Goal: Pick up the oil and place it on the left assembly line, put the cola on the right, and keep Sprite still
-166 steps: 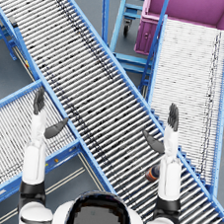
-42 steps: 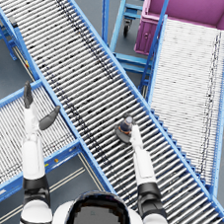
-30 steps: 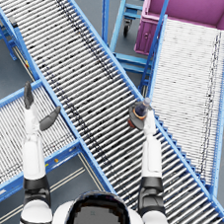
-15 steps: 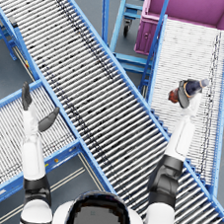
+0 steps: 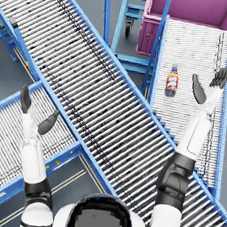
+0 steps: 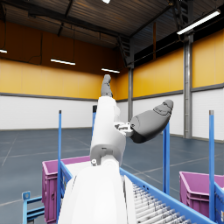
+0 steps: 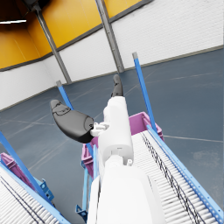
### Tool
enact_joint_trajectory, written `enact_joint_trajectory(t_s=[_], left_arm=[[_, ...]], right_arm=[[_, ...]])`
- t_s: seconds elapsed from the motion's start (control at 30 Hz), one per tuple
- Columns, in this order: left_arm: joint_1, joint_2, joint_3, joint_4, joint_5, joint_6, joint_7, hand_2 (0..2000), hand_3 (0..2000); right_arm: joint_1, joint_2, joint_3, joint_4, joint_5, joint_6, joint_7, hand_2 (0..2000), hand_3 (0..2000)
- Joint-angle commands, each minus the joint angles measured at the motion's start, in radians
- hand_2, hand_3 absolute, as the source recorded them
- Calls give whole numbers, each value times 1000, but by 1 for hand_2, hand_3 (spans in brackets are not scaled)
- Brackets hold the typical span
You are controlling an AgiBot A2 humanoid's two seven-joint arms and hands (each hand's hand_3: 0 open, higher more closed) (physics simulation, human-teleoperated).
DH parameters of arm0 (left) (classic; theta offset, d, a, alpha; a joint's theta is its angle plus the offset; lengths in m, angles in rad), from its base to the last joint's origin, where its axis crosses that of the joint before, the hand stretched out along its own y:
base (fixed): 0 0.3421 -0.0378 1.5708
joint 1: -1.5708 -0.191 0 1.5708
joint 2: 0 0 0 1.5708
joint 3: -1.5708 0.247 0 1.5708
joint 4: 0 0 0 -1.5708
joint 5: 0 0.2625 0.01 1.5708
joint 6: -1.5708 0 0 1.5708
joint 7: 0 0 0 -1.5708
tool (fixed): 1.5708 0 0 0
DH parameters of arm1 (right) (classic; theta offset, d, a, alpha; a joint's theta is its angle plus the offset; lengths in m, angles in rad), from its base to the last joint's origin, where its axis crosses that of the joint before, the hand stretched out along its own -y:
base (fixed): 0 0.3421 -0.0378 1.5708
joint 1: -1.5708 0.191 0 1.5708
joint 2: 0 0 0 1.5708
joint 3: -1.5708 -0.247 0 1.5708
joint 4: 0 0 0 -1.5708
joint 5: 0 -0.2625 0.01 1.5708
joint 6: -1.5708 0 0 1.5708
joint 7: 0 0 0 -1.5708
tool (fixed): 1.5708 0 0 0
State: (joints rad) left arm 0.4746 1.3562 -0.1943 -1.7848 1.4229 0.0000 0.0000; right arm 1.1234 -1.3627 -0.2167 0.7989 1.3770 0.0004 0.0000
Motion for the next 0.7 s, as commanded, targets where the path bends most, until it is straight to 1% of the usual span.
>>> enact_joint_trajectory(t_s=[0.03, 0.13, 0.17, 0.2, 0.23, 0.37, 0.53, 0.7], left_arm=[[17, -4, 5, -10, 0, 0, 0, 0, 0], [24, -5, 2, -9, 0, 0, 0, 0, 0], [6, 0, 2, -7, 0, 0, 0, 0, 0], [23, -4, 9, -12, 0, 0, 0, 0, 0], [9, 0, 4, -8, 0, 0, 0, 0, 0], [34, -4, 24, -2, 0, 0, 0, 0, 0], [61, -5, 69, 30, 0, 0, 0, 0, 0], [89, 0, 117, 57, 0, 0, 0, 0, 0]], right_arm=[[-142, -7, 108, 408, 0, 0, 0, 0, 0], [-223, -12, 126, 563, 1, 0, 0, 0, 0], [-251, -14, 130, 598, 1, 0, 0, 0, 0], [-279, -10, 149, 623, 1, 0, 0, 0, 0], [-295, -11, 151, 649, 1, 0, 0, 0, 0], [-409, -10, 172, 767, 1, 0, 0, 0, 0], [-511, -9, 190, 850, 1, 0, 0, 0, 0], [-549, -14, 177, 877, 2, 0, 0, 0, 0]])
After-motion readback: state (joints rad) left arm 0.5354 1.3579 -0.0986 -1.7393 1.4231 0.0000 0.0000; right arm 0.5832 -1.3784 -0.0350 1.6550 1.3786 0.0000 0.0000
